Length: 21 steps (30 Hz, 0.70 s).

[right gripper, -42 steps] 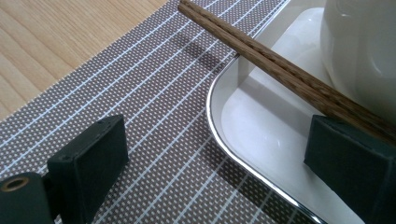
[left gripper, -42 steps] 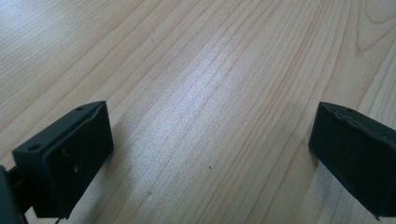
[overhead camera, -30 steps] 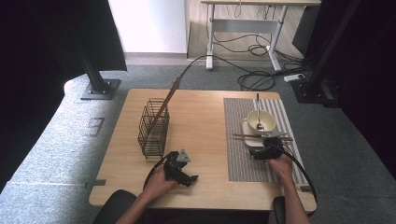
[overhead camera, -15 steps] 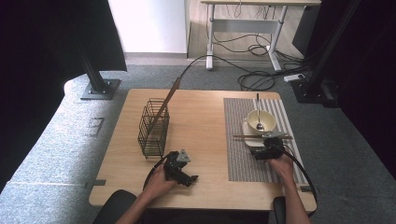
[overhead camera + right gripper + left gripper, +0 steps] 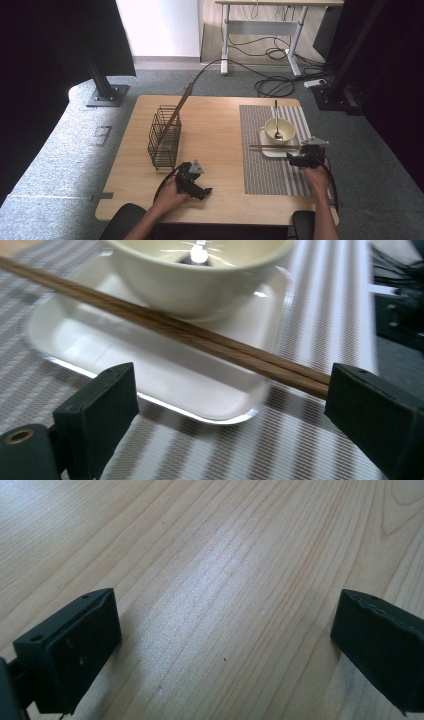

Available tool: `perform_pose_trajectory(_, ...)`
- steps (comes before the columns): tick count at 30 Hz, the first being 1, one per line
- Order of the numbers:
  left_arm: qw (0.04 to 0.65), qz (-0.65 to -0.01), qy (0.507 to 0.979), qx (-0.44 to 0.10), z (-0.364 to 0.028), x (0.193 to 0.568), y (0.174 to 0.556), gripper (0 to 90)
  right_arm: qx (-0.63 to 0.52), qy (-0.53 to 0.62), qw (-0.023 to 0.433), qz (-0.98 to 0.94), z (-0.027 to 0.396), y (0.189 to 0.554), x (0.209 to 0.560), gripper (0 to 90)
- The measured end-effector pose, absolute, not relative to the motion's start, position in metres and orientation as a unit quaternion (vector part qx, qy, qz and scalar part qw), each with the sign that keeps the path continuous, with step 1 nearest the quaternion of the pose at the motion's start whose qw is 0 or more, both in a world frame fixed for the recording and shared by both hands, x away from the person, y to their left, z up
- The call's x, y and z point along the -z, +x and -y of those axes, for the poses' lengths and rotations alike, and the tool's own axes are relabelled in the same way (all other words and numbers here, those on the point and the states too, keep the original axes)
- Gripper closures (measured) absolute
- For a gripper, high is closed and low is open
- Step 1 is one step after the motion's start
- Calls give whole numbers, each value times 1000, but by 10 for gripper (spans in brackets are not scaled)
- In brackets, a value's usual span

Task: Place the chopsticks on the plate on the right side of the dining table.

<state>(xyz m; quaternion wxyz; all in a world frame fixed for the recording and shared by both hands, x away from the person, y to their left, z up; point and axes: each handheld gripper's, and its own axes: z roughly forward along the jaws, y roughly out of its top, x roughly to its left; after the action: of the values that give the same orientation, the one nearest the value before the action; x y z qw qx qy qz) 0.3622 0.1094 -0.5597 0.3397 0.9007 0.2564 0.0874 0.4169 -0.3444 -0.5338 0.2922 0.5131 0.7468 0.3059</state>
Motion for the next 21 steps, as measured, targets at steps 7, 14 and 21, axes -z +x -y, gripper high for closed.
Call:
perform_pose_trajectory(7,340,-256,901,-87,-109,560,362,0,-301,544,310,-720,363,420,540,32)
perform_pose_trajectory(14,340,-256,901,-87,-109,560,362,0,-307,551,298,-716,374,426,548,42)
perform_pose_trajectory(21,340,-256,901,-87,-109,560,362,0,-313,551,286,-718,376,434,553,77)
